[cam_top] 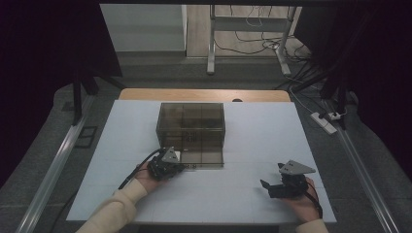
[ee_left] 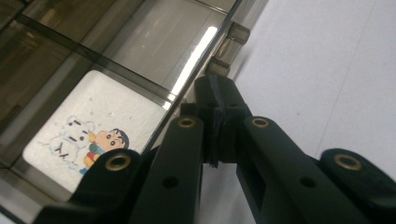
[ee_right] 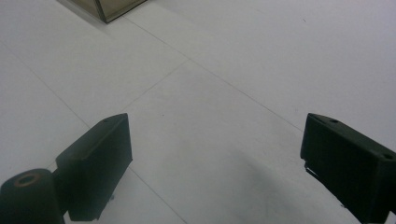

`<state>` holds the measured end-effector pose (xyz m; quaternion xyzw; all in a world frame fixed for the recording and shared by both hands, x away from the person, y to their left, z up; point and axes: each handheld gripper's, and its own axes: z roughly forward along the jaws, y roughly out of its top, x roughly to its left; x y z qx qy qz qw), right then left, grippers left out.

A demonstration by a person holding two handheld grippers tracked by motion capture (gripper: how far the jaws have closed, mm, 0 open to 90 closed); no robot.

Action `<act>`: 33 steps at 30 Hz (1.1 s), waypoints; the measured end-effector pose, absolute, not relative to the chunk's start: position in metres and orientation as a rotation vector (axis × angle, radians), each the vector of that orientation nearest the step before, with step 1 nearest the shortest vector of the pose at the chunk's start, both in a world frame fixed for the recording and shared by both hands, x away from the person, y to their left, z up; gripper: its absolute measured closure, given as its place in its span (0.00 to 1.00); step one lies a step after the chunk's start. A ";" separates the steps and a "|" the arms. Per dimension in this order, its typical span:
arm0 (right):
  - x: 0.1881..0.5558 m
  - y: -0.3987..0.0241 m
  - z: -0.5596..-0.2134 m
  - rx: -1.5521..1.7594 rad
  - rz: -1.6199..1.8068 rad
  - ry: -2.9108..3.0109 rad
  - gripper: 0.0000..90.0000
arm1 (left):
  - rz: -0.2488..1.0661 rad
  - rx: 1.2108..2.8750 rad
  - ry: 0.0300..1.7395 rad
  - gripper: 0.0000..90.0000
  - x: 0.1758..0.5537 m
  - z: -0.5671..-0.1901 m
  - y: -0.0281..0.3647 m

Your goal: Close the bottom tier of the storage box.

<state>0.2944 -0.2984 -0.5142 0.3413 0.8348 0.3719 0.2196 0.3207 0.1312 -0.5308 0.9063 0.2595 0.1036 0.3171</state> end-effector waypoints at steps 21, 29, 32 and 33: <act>0.295 -0.297 -0.515 0.939 1.022 2.316 0.10 | 0.320 2.359 0.750 0.98 0.336 -0.534 0.131; 0.296 -0.297 -0.515 0.940 1.022 2.319 0.10 | 0.330 2.354 0.765 0.98 0.344 -0.534 0.130; 0.296 -0.296 -0.516 0.942 1.022 2.320 0.10 | 0.333 2.349 0.773 0.98 0.347 -0.535 0.130; 0.296 -0.296 -0.515 0.941 1.016 2.321 0.10 | 0.335 2.349 0.773 0.98 0.348 -0.535 0.130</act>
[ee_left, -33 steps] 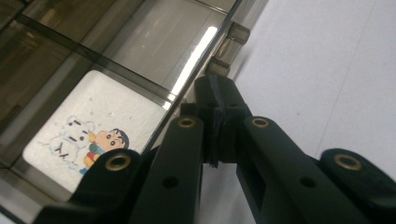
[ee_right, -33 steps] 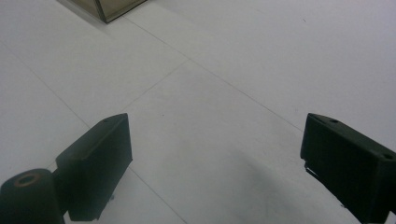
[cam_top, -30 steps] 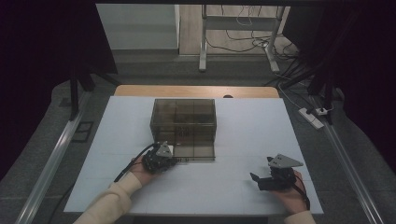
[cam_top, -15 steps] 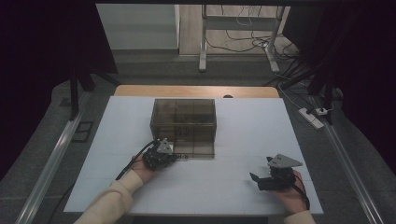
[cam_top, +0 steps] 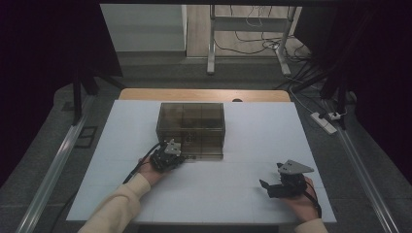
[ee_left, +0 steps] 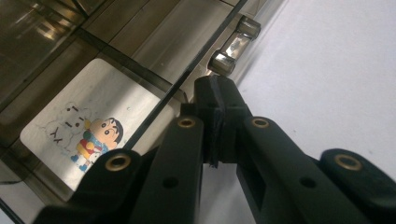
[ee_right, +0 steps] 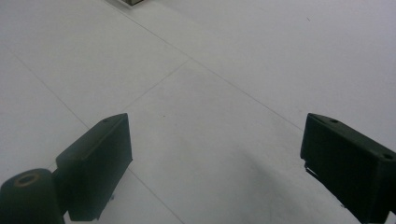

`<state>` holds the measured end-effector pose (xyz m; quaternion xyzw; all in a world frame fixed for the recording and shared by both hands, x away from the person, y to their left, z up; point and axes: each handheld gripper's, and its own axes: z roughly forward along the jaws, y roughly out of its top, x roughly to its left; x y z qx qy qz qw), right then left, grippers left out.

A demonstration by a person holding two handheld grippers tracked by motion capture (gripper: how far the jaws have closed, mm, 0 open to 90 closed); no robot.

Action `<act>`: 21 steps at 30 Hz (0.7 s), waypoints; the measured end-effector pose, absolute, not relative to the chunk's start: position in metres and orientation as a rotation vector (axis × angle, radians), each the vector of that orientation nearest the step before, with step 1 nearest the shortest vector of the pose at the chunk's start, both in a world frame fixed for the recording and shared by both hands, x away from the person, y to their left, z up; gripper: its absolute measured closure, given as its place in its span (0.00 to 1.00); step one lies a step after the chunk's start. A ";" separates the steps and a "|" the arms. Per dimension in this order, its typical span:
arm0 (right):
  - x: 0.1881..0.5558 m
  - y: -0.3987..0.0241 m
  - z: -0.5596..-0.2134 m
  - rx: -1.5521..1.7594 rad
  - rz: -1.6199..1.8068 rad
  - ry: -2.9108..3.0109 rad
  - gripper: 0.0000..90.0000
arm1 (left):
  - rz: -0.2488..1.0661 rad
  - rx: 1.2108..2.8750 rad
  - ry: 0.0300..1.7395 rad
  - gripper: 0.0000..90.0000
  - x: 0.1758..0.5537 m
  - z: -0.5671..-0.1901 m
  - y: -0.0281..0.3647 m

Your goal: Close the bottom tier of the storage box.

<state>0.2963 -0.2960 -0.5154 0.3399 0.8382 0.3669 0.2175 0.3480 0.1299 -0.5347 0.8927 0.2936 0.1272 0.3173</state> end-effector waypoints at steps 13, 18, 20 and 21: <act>0.297 -0.295 -0.516 0.940 1.018 2.326 0.10 | 0.363 2.330 0.810 0.98 0.360 -0.536 0.128; 0.298 -0.295 -0.517 0.945 1.019 2.326 0.10 | 0.364 2.322 0.819 0.98 0.365 -0.536 0.128; 0.298 -0.295 -0.517 0.944 1.020 2.326 0.10 | 0.364 2.320 0.822 0.98 0.366 -0.536 0.128; 0.298 -0.295 -0.516 0.943 1.020 2.325 0.10 | 0.368 2.319 0.825 0.98 0.367 -0.536 0.129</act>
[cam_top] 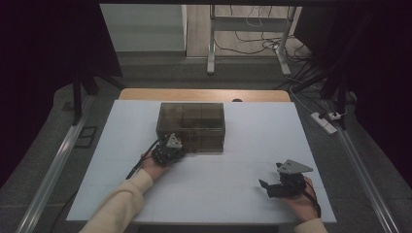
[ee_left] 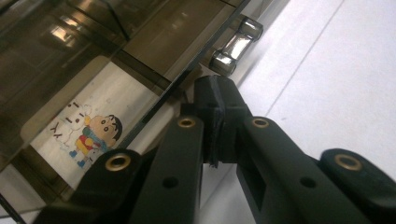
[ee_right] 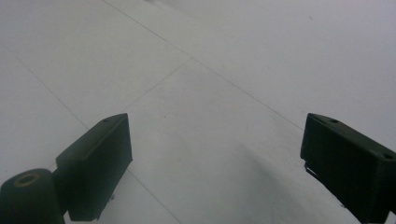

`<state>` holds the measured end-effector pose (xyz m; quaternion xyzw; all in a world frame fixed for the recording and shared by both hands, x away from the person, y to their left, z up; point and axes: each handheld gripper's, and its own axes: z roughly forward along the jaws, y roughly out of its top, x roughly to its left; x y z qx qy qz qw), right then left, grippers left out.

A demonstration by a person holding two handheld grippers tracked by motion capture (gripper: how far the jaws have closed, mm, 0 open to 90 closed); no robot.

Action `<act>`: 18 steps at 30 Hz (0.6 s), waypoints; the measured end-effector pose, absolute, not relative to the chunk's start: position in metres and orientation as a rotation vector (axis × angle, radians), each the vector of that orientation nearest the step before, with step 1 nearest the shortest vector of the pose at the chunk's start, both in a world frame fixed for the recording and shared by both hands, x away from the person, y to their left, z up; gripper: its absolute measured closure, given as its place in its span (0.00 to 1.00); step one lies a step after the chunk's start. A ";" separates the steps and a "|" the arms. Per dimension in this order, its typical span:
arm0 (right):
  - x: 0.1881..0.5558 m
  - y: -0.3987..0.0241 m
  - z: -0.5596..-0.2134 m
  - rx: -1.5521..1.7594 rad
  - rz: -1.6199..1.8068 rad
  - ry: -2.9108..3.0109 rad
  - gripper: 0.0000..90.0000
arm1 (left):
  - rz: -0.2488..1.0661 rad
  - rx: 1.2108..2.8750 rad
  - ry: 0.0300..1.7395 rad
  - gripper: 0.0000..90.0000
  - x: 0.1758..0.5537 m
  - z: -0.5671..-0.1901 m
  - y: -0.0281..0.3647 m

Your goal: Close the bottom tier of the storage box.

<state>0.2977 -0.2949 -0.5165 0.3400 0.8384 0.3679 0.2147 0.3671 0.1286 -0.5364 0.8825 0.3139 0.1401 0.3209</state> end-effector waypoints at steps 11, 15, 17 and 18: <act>0.298 -0.295 -0.517 0.942 1.018 2.327 0.10 | 0.382 2.295 0.864 0.98 0.378 -0.537 0.128; 0.298 -0.295 -0.516 0.942 1.019 2.326 0.10 | 0.390 2.289 0.880 0.98 0.381 -0.537 0.128; 0.298 -0.295 -0.516 0.941 1.020 2.326 0.10 | 0.391 2.286 0.884 0.98 0.383 -0.538 0.128; 0.298 -0.295 -0.516 0.942 1.020 2.326 0.10 | 0.390 2.285 0.885 0.98 0.384 -0.538 0.128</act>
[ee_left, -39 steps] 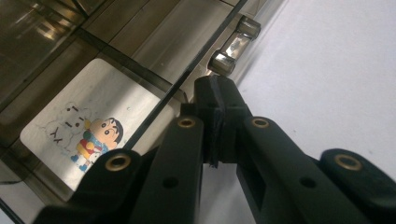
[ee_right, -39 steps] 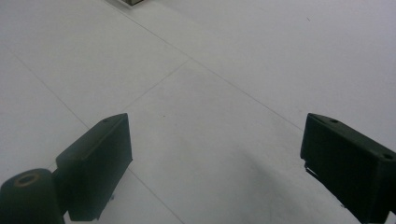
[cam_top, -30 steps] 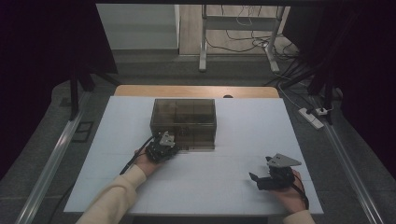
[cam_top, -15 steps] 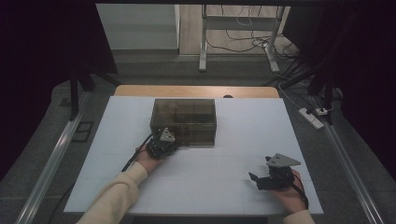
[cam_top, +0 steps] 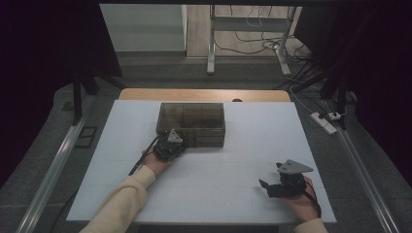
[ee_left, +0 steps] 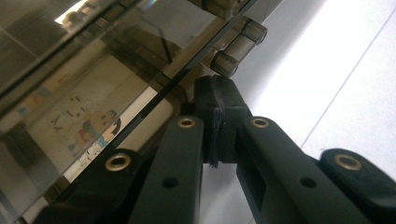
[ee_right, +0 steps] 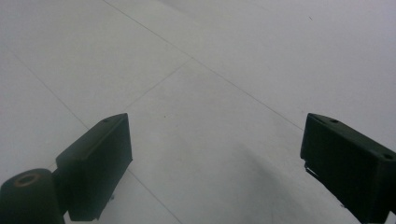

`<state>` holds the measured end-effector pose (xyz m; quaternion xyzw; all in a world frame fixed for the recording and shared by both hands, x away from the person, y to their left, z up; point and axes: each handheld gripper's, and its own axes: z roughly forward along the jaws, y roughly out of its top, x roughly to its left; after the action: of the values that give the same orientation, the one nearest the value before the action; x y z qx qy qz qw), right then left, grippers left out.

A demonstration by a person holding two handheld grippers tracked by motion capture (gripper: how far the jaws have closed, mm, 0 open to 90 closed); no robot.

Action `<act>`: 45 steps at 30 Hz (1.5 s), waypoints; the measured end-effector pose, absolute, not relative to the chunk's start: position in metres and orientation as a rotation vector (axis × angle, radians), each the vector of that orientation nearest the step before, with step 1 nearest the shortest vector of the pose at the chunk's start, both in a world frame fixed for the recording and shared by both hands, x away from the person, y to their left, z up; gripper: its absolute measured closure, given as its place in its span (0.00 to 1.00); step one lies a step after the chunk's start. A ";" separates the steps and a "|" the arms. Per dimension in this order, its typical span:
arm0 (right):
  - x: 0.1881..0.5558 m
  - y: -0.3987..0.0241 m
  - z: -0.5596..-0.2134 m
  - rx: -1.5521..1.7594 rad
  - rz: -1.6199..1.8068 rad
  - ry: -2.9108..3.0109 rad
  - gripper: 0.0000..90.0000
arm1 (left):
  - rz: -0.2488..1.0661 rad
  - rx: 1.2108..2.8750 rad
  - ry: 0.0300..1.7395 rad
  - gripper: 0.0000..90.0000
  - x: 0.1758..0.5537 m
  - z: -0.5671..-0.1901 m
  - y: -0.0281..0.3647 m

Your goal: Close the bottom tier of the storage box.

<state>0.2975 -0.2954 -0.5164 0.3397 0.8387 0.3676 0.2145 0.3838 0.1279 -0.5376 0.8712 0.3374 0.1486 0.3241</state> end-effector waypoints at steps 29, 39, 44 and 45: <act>0.295 -0.298 -0.516 0.948 1.024 2.316 0.10 | 0.372 2.284 0.832 0.98 0.356 -0.529 0.145; 0.294 -0.300 -0.516 0.960 1.021 2.314 0.10 | 0.372 2.220 0.840 0.84 0.321 -0.521 0.170; 0.295 -0.300 -0.516 0.960 1.021 2.316 0.10 | 0.390 2.198 0.885 0.59 0.304 -0.518 0.178; 0.295 -0.300 -0.516 0.958 1.022 2.319 0.10 | 0.385 2.196 0.891 0.55 0.302 -0.518 0.179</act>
<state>0.2946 -0.2999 -0.5165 0.3452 0.8360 0.3686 0.2146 0.3020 0.1790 -0.5184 0.8526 0.3458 0.1495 0.3620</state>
